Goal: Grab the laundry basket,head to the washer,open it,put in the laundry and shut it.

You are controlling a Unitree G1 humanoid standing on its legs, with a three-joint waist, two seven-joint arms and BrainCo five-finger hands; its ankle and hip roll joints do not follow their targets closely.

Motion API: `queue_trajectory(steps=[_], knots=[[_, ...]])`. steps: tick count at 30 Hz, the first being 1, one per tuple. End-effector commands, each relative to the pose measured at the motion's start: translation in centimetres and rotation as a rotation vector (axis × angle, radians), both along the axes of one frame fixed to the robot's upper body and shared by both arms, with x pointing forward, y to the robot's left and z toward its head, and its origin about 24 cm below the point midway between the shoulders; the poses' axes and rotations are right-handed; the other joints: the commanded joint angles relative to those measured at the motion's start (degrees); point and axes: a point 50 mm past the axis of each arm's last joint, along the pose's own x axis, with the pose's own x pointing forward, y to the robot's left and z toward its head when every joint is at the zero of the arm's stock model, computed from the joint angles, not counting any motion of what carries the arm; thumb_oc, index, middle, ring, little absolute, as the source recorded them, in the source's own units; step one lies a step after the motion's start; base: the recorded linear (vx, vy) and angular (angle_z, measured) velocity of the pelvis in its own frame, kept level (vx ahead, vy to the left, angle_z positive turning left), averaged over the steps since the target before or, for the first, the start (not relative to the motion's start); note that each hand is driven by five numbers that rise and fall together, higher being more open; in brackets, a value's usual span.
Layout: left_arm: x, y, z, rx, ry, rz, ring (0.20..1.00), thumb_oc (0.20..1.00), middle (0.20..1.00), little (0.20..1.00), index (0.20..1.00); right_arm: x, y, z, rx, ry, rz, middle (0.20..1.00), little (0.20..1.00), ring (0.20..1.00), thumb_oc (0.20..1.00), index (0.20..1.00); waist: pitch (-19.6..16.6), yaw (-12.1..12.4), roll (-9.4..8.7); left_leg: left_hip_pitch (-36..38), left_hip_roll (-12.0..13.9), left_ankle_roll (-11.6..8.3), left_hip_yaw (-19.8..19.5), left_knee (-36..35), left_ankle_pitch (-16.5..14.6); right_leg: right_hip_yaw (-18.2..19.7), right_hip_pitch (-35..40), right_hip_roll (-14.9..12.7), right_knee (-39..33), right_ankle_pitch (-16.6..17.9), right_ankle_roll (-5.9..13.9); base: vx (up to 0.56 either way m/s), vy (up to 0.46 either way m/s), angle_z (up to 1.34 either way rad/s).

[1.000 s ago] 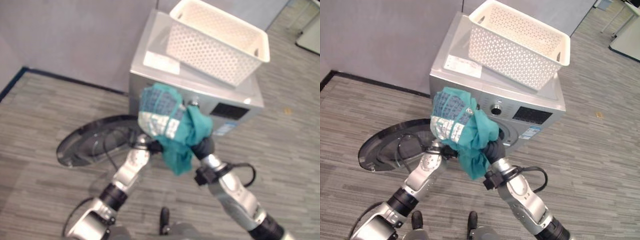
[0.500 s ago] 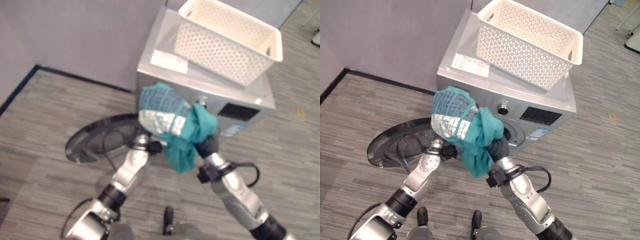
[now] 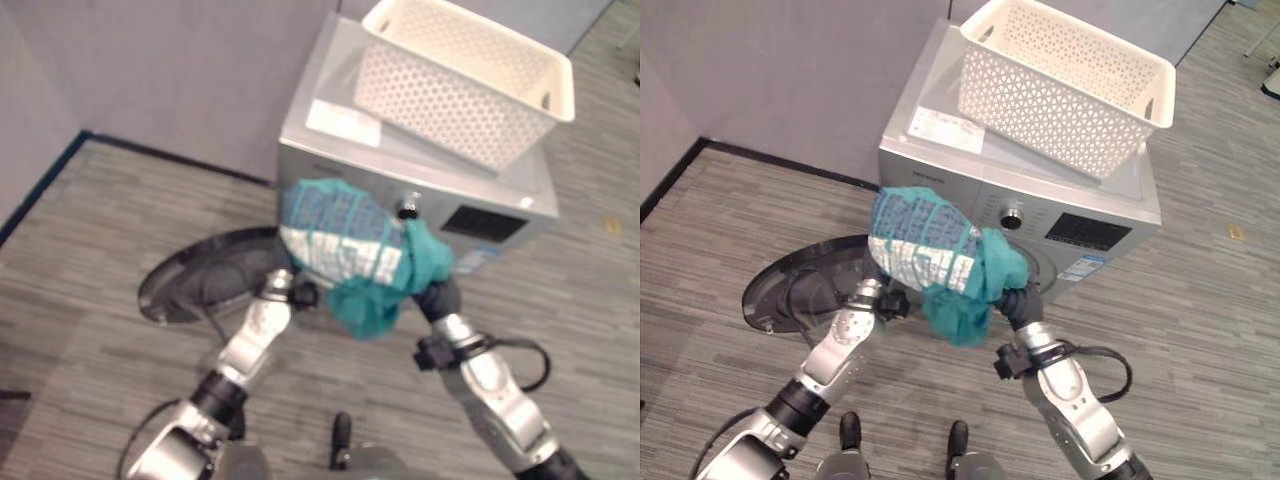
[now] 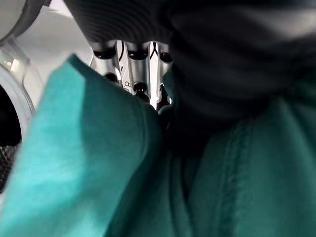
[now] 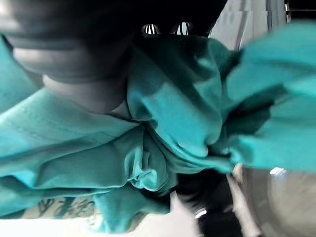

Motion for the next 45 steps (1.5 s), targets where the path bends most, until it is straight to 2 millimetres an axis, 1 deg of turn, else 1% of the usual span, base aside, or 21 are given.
queue_trajectory(steps=[1,4,5,6,13,15,16,18,21,25,27,30,33,37,38,39,40,42,45], knots=[[0.2,0.2,2.7,-0.056,-0.144,0.004,0.200,0.200,0.200,0.200,0.200,-0.4,-2.1,1.2,-0.142,-0.111,-0.119,1.000,1.000,1.000,1.000,1.000,-3.0,-0.5,1.50,-5.5,-0.1,2.84,-1.0,-2.1,2.1,-4.4,2.1,-2.0,4.3,-7.8,1.52,0.00,0.010,0.08],[0.0,0.7,2.5,-0.057,-0.137,0.009,0.200,0.200,0.200,0.200,0.200,-0.3,-3.3,1.0,-0.272,-0.133,-0.207,1.000,1.000,1.000,1.000,1.000,-3.2,-0.6,1.91,-5.7,-0.4,3.08,-1.2,-2.1,1.9,-4.5,2.2,-2.2,4.3,-7.8,1.58,0.00,0.017,0.10],[0.0,0.7,2.5,-0.057,-0.136,0.009,0.200,0.200,0.200,0.200,0.200,-0.3,-3.3,1.0,-0.272,-0.132,-0.208,1.000,1.000,1.000,1.000,1.000,-3.2,-0.6,1.91,-5.7,-0.4,3.08,-1.3,-2.1,1.9,-4.5,2.2,-2.2,4.3,-7.8,1.58,0.00,0.025,0.11],[-0.1,1.1,2.5,-0.063,-0.134,0.015,0.200,0.200,0.200,0.200,0.200,-0.2,-4.1,0.8,-0.310,-0.135,-0.266,1.000,1.000,1.000,1.000,1.000,-3.3,-0.8,2.08,-5.8,-0.6,3.27,-1.4,-2.1,1.8,-4.4,2.2,-2.4,4.3,-7.8,1.69,0.00,0.024,0.09],[-0.3,1.8,1.7,-0.059,-0.106,0.018,0.200,0.200,0.200,0.200,0.200,-0.5,-4.7,-0.4,-0.318,-0.085,-0.308,1.000,1.000,1.000,1.000,1.000,-3.7,-1.0,2.28,-5.5,-1.3,3.77,-1.2,-2.1,1.3,-4.1,2.1,-2.8,4.4,-7.6,1.86,0.00,0.004,0.01],[-0.5,1.9,1.2,-0.063,-0.084,0.011,0.200,0.200,0.200,0.200,0.200,-0.5,-4.6,-0.7,-0.315,-0.071,-0.304,1.000,1.000,1.000,1.000,1.000,-3.6,-0.9,2.39,-5.4,-1.3,3.87,-1.2,-2.1,1.2,-4.1,2.0,-2.9,4.4,-7.5,1.87,0.00,0.000,0.00],[-0.9,2.0,0.6,-0.070,-0.059,-0.003,0.200,0.200,0.200,0.200,0.200,-0.5,-4.6,-1.2,-0.314,-0.049,-0.305,1.000,1.000,1.000,1.000,1.000,-3.6,-0.8,2.53,-5.3,-1.4,3.96,-1.2,-2.1,1.2,-4.1,2.0,-2.9,4.4,-7.5,1.82,0.00,0.000,0.00],[-1.1,2.0,0.3,-0.075,-0.042,-0.014,0.200,0.200,0.200,0.200,0.200,-0.4,-4.6,-1.4,-0.318,-0.039,-0.309,1.000,1.000,1.000,1.000,1.000,-3.5,-0.7,2.59,-5.3,-1.5,4.00,-1.1,-2.1,1.2,-4.0,1.9,-2.9,4.4,-7.5,1.82,0.00,0.000,0.00],[-2.1,1.9,-1.4,-0.080,0.033,-0.065,0.200,0.200,0.200,0.200,0.200,-0.4,-4.9,-2.2,-0.329,-0.003,-0.328,1.000,1.000,1.000,1.000,1.000,-3.3,-0.4,2.96,-5.2,-1.5,4.08,-1.2,-2.1,1.1,-4.0,2.0,-2.8,4.4,-7.5,1.78,0.00,0.000,0.00],[-3.6,1.3,-3.3,-0.075,0.121,-0.159,0.200,0.200,0.200,0.200,0.200,-0.1,-5.0,-3.0,-0.341,0.038,-0.335,1.000,1.000,1.000,1.000,1.000,-2.5,-0.1,3.58,-5.3,-1.5,4.12,-1.3,-1.9,1.3,-4.1,1.9,-2.8,4.5,-7.6,1.70,-0.03,-0.018,0.00],[-4.6,0.7,-4.1,-0.070,0.165,-0.222,0.200,0.200,0.200,0.200,0.200,-0.1,-4.8,-3.4,-0.335,0.055,-0.329,1.000,1.000,1.000,1.000,1.000,-1.3,0.2,4.02,-5.7,-1.3,4.07,-1.4,-1.6,1.6,-4.1,1.8,-2.7,4.9,-7.8,1.49,-0.05,-0.037,0.00],[-5.0,0.4,-4.4,-0.063,0.183,-0.255,0.200,0.200,0.200,0.200,0.200,0.0,-4.7,-3.5,-0.334,0.062,-0.323,1.000,1.000,1.000,1.000,1.000,-0.6,0.3,4.38,-5.9,-1.2,4.00,-1.4,-1.5,1.8,-4.1,1.6,-2.6,5.0,-7.9,1.40,-0.04,-0.029,0.01],[-5.1,-0.3,-4.7,-0.051,0.198,-0.287,0.200,0.200,0.200,0.200,0.200,0.2,-4.4,-3.5,-0.327,0.059,-0.316,1.000,1.000,1.000,1.000,1.000,0.4,0.3,4.67,-6.1,-0.9,3.82,-1.4,-1.2,2.0,-4.2,1.5,-2.5,5.0,-8.0,1.31,-0.05,-0.041,0.00],[-5.2,-1.9,-6.5,-0.051,0.284,-0.310,0.200,0.200,0.200,0.200,0.200,0.5,-3.8,-3.4,-0.309,0.053,-0.306,1.000,1.000,1.000,1.000,1.000,2.0,-0.2,4.88,-6.7,-0.5,3.55,-1.0,-0.1,2.2,-3.6,1.1,-2.4,5.2,-7.9,1.13,-0.05,-0.039,-0.04],[-5.1,-1.9,-6.5,-0.052,0.283,-0.311,0.200,0.200,0.200,0.200,0.200,0.5,-3.8,-3.4,-0.310,0.052,-0.306,1.000,1.000,1.000,1.000,1.000,2.1,-0.2,4.93,-6.8,-0.5,3.55,-1.0,-0.1,2.2,-3.6,1.0,-2.4,5.2,-7.9,1.12,-0.05,-0.037,-0.06],[-5.0,-2.4,-7.0,-0.057,0.310,-0.309,0.200,0.200,0.200,0.200,0.200,0.6,-3.7,-3.3,-0.309,0.048,-0.302,1.000,1.000,1.000,1.000,1.000,2.8,-0.4,4.92,-7.2,-0.3,3.48,-1.0,0.5,2.1,-3.4,0.7,-2.3,5.4,-7.9,1.06,-0.06,-0.031,-0.09],[-4.9,-2.7,-7.3,-0.057,0.322,-0.307,0.200,0.200,0.200,0.200,0.200,0.7,-3.6,-3.3,-0.307,0.047,-0.302,1.000,1.000,1.000,1.000,1.000,3.2,-0.5,4.93,-7.5,-0.1,3.43,-0.9,0.8,2.1,-3.2,0.4,-2.3,5.6,-7.9,1.01,-0.12,-0.054,-0.12],[-4.3,-3.8,-8.1,-0.056,0.369,-0.284,0.200,0.200,0.200,0.200,0.200,0.9,-3.3,-3.2,-0.304,0.044,-0.299,1.000,1.000,1.000,1.000,1.000,5.3,-1.2,4.80,-8.8,0.4,3.26,-0.3,1.9,2.1,-2.2,-1.3,-2.2,6.0,-7.6,0.84,-0.15,-0.048,-0.17],[-3.3,-4.5,-8.2,-0.057,0.379,-0.247,0.200,0.200,0.200,0.200,0.200,1.2,-3.0,-3.0,-0.294,0.036,-0.299,1.000,1.000,1.000,1.000,1.000,7.2,-1.8,4.27,-10.5,1.0,3.01,0.3,3.2,2.3,-1.4,-3.6,-2.1,6.8,-7.2,0.62,-0.13,-0.040,-0.12]])
